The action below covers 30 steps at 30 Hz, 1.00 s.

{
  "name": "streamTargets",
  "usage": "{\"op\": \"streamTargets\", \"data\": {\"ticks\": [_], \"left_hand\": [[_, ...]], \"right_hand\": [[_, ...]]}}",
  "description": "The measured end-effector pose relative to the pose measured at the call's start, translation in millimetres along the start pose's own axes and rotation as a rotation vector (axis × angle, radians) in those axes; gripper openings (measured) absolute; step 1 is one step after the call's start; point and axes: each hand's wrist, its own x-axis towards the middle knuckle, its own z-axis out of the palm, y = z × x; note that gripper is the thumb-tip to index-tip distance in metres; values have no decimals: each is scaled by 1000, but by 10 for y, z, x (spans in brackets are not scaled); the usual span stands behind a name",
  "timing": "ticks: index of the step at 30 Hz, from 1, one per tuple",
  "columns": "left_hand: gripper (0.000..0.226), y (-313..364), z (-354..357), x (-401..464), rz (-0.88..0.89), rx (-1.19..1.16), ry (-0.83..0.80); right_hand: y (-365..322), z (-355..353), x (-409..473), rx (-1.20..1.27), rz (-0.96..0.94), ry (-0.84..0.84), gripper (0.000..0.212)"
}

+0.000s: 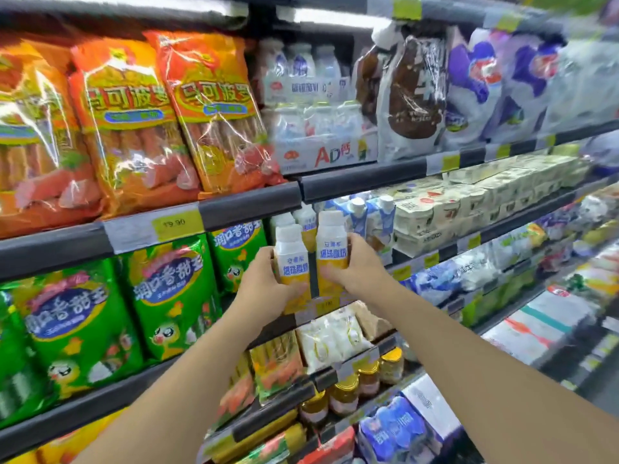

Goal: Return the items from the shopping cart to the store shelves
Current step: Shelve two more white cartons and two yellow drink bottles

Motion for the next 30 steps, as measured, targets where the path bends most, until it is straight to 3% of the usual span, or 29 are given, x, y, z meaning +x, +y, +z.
{"op": "streamTargets", "data": {"ticks": [8,16,21,23,27,30], "left_hand": [[57,-143,239,417,-26,91,156],[65,-102,482,556,-105,191,337],[61,-18,643,516,-130,303,470],[56,-24,673,484,-139,348,502],[45,-43,693,491,-177,475,528],[42,-26,709,547,-190,502,523]], "right_hand": [[251,246,692,-142,-109,-37,55],[472,237,1059,-101,-195,-232,57],[488,241,1110,6,-282,-289,81],[447,215,1092,-134,-419,-257,90],[302,144,1114,-558,-820,-45,69],[244,106,1160,-849,-930,-32,66]]}}
